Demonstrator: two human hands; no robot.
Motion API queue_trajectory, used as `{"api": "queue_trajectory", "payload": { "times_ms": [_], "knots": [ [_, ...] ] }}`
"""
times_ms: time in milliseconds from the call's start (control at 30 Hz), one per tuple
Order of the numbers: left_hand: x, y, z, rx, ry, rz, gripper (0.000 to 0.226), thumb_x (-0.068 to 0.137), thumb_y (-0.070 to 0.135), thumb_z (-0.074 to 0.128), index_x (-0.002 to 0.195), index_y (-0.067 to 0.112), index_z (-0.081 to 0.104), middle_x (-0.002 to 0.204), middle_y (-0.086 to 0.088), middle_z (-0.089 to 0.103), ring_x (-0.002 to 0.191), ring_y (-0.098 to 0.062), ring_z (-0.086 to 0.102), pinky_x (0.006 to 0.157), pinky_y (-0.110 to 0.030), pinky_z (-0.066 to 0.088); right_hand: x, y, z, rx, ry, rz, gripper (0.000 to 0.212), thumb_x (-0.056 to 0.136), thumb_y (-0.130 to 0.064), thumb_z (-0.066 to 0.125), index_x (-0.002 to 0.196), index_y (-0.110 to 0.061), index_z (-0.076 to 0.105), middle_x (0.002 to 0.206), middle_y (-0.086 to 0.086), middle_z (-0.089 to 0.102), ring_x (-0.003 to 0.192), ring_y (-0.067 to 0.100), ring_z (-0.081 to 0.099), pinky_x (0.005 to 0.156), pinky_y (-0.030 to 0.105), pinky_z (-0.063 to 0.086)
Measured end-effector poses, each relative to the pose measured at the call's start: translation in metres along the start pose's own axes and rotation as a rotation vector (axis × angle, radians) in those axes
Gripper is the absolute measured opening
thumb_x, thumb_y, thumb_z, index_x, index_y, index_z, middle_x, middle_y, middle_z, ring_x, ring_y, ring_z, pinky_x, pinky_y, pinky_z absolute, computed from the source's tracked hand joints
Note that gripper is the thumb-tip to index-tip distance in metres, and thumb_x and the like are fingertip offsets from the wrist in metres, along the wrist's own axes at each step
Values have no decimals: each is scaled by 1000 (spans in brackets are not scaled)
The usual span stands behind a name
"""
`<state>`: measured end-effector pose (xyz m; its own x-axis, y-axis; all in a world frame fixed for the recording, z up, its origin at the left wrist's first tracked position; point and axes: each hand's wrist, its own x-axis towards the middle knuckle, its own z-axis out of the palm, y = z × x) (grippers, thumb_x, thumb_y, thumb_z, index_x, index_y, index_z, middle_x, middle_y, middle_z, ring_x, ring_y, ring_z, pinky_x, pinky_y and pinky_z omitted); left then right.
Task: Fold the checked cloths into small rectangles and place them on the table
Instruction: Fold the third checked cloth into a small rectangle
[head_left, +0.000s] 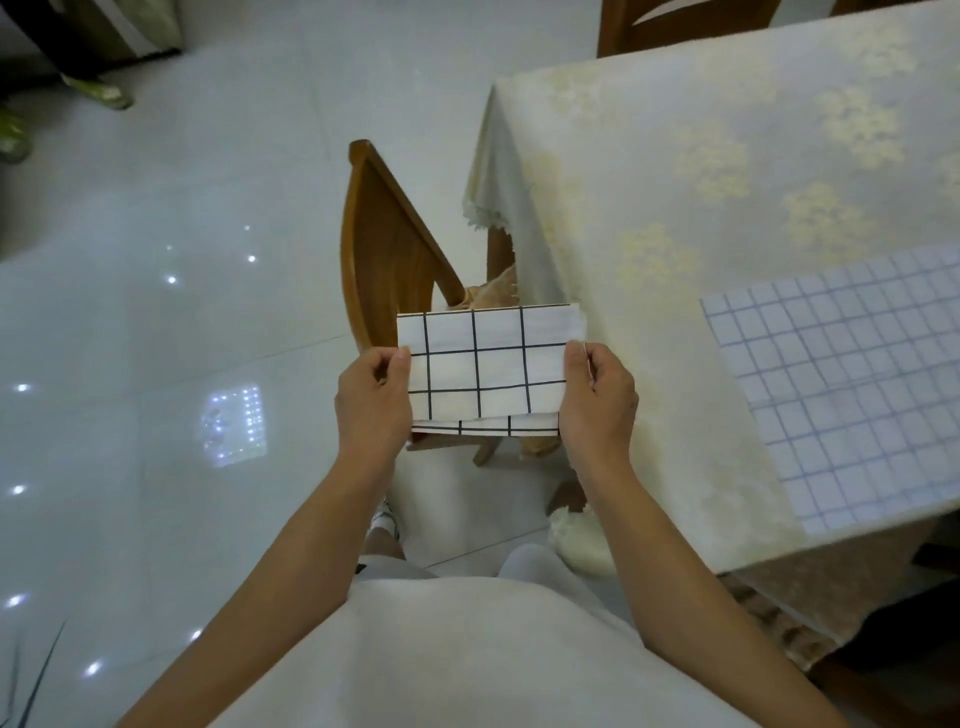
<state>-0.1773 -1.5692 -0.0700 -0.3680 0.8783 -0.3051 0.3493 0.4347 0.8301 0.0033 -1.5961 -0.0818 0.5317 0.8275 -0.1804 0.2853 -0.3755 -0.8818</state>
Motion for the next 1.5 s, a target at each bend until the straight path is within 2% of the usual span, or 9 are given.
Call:
{"api": "queue_trajectory", "payload": {
  "times_ms": [67,167,300,467,667,800,1033,1233,1500],
  "knots": [
    [23,-5,-17,-21,-6,-17,25,103,33,48,103,16,67,94,0,67,92,-19,64,88,-41,57,0,-15,26,-7,-12,-6,26,104,-31,46,87,-16,60,78,-9,60,70,5,54,57,12,40],
    [64,-15,-48,-67,-35,-46,23,102,32,49,101,18,68,92,1,68,92,-19,64,85,-40,57,4,-36,74,-17,5,-17,27,103,-36,46,87,-20,62,80,-8,63,76,9,59,66,29,49],
    [129,-20,-97,-101,-65,-62,22,102,30,50,101,16,68,82,7,62,76,-7,56,70,-24,47,4,-72,146,-76,-1,-28,29,103,-39,43,85,-25,60,78,-8,61,73,3,58,65,26,48],
    [208,-22,-159,-125,-64,-70,18,102,30,50,97,21,65,83,5,59,72,-5,52,55,-15,45,5,-117,237,-50,12,-70,37,103,-34,46,73,-13,51,68,6,53,65,18,47,62,39,41],
    [276,-31,-195,-96,-67,-92,20,101,32,52,87,25,65,79,7,60,76,-11,54,74,-34,49,16,-142,302,-54,-37,-23,39,103,-33,48,67,-20,41,64,-4,38,60,11,35,60,31,32],
    [308,-30,-204,-99,-62,-106,21,100,32,53,90,21,67,74,9,57,72,-9,51,72,-33,44,28,-154,328,-40,-59,-32,40,103,-31,48,68,-13,43,62,-1,38,56,6,33,54,21,31],
    [380,-11,-208,-109,-59,-122,21,101,31,52,95,19,68,77,6,60,71,-10,52,72,-35,47,75,-185,380,-44,-93,-23,39,104,-33,46,78,-4,53,65,2,43,60,12,38,59,32,37],
    [474,24,-185,-92,-55,-96,19,101,30,51,87,26,64,73,8,55,68,-12,47,72,-37,45,160,-220,428,-23,-80,-23,35,104,-30,47,70,-22,46,66,-6,42,62,9,38,61,25,35],
    [584,110,-136,-26,-127,-23,18,102,28,51,100,18,65,87,5,62,78,-8,54,79,-33,48,276,-261,456,5,6,18,35,104,-30,47,69,-26,45,64,-9,41,58,5,35,54,16,32]
  ]
}}
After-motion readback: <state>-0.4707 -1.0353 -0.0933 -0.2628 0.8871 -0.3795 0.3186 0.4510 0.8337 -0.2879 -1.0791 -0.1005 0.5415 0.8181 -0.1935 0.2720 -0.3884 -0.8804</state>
